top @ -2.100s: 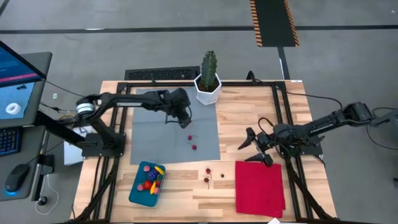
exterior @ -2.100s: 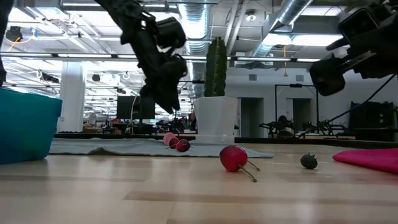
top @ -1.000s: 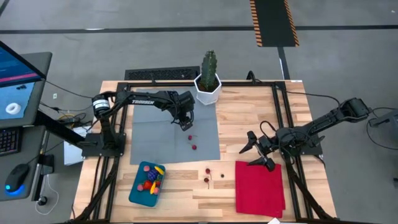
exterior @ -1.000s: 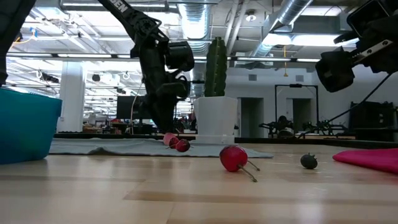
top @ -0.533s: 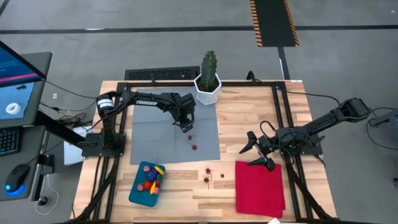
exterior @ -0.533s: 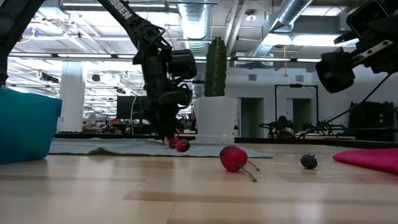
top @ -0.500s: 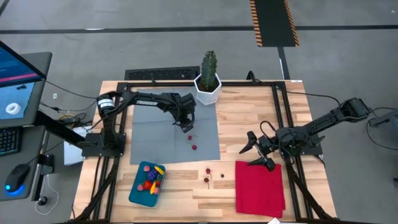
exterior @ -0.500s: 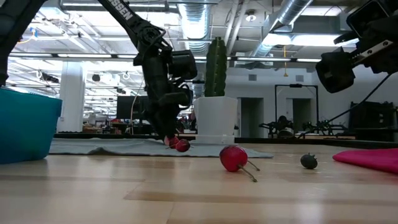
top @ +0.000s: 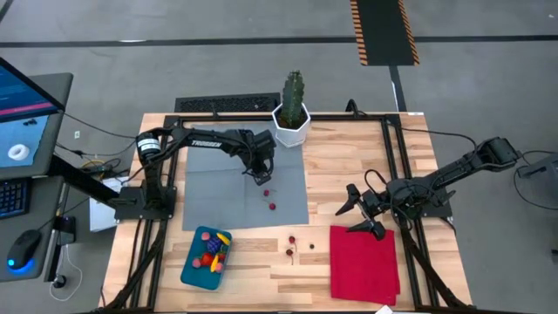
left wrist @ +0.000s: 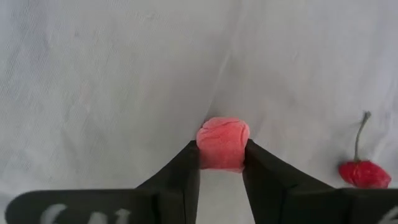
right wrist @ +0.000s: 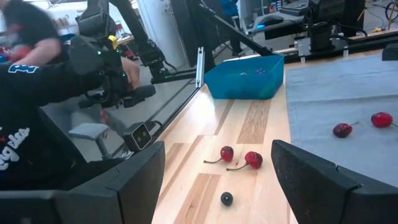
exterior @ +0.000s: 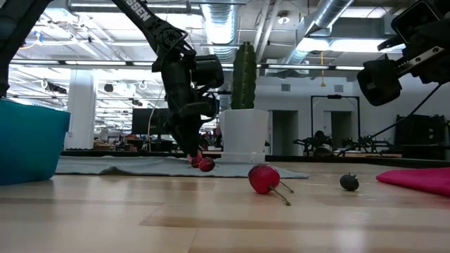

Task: Pick and placing Produce into tupperware
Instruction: Put the peach into the blue bin

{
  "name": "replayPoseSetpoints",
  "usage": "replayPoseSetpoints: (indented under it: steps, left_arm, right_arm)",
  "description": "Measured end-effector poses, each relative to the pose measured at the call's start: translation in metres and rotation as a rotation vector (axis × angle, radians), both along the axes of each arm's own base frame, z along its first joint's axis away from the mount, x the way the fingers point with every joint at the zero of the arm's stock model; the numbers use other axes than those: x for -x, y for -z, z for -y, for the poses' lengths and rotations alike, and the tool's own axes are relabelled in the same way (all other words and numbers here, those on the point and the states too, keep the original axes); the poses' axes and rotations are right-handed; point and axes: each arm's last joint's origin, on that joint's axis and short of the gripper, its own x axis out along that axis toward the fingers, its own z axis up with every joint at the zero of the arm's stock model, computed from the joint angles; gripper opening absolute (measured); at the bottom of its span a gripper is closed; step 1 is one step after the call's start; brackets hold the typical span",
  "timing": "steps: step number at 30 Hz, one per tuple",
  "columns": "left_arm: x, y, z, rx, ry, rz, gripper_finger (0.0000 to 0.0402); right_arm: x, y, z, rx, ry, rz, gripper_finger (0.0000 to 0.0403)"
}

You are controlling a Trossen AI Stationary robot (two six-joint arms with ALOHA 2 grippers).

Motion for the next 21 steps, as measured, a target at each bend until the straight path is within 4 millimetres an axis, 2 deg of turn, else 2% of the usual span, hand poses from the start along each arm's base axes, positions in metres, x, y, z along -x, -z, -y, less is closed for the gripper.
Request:
replayPoseSetpoints:
  steps: [4,12,15,21]
  left_arm:
    - [-0.003,-0.007,0.004,0.007,0.034,-0.02,0.0098]
    - [-0.019,-0.032,0.029,-0.05,0.185,-0.05,0.01]
    - [-0.021,-0.041,0.048,-0.082,0.237,-0.131,0.0099]
    - [-0.026,-0.048,0.108,-0.171,0.397,-0.203,0.0099]
  right_arm:
    - [0.0,0.0,0.0,-0.002,0.0,-0.001,0.0317]
    - [0.0,0.0,0.0,-0.016,0.002,-0.008,0.0317]
    - [0.0,0.0,0.0,-0.028,0.004,-0.014,0.0317]
    - [0.0,0.0,0.0,-0.033,0.006,-0.016,0.0317]
